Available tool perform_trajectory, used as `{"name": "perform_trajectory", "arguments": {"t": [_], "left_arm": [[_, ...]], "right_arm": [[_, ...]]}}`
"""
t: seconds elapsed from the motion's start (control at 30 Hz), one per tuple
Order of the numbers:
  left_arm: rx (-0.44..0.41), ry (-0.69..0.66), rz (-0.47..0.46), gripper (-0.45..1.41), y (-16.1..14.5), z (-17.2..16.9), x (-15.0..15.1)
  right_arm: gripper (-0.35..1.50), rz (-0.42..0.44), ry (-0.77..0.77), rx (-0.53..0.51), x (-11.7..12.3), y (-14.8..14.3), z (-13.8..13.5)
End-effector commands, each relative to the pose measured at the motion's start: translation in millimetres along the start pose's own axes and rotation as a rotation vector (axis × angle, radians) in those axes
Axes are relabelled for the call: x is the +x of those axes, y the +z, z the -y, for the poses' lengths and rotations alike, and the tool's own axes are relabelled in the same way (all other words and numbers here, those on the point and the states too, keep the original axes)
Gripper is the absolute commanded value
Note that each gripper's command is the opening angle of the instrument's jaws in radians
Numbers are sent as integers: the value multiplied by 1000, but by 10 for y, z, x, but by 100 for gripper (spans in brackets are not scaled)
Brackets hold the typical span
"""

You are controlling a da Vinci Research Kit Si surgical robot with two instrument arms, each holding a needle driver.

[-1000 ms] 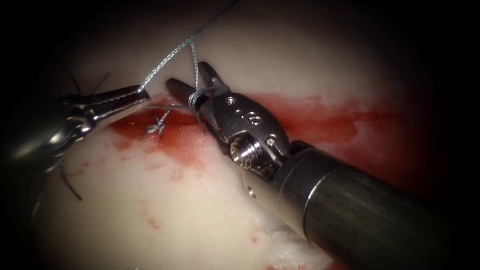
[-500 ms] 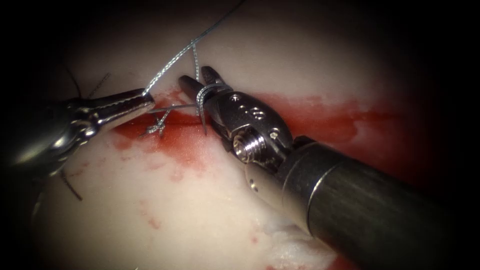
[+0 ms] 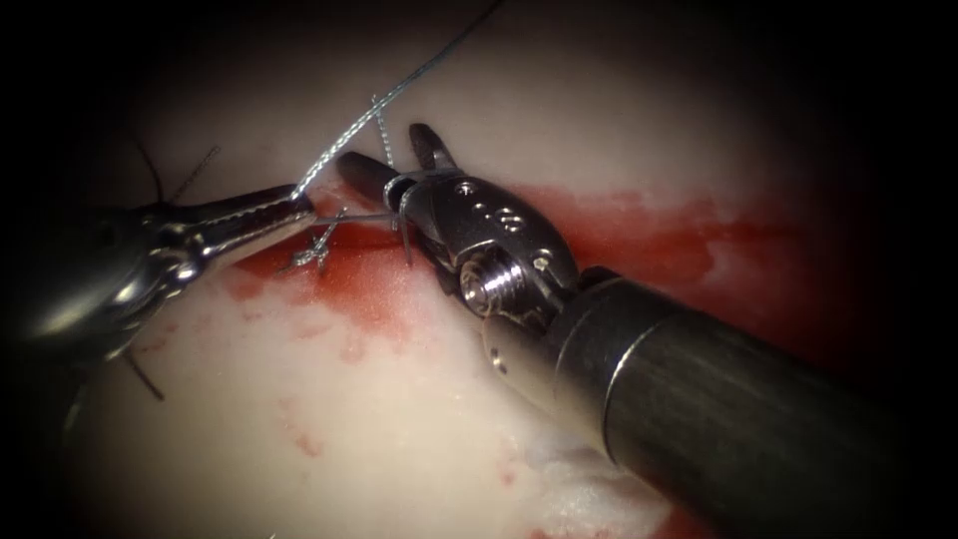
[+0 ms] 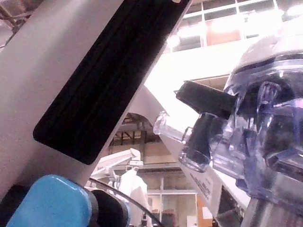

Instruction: Wound Closure

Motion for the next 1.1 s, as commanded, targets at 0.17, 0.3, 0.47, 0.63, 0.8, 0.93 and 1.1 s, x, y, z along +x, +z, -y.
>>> {"name": "perform_trajectory", "arguments": {"t": [0.17,0.3,0.47,0.63,0.8,0.93,1.1], "left_arm": [[0,3,7,-45,6,-3,-11],[1,3,7,-45,6,-3,-11],[2,3,7,-45,6,-4,-11],[-15,3,7,-45,4,-8,-11],[-155,193,-82,-45,1,-28,-7],[-283,408,-233,-45,11,-57,9],[-611,405,-590,-45,60,-127,57]], "right_arm": [[56,-4,-2,5,5,11,3],[-35,10,21,70,1,12,0],[-35,13,28,74,2,8,-1],[-35,28,64,82,15,-1,-3],[-35,50,81,96,29,-22,6],[-35,86,48,201,28,-34,7],[-35,150,-44,343,33,-67,-9]]}}
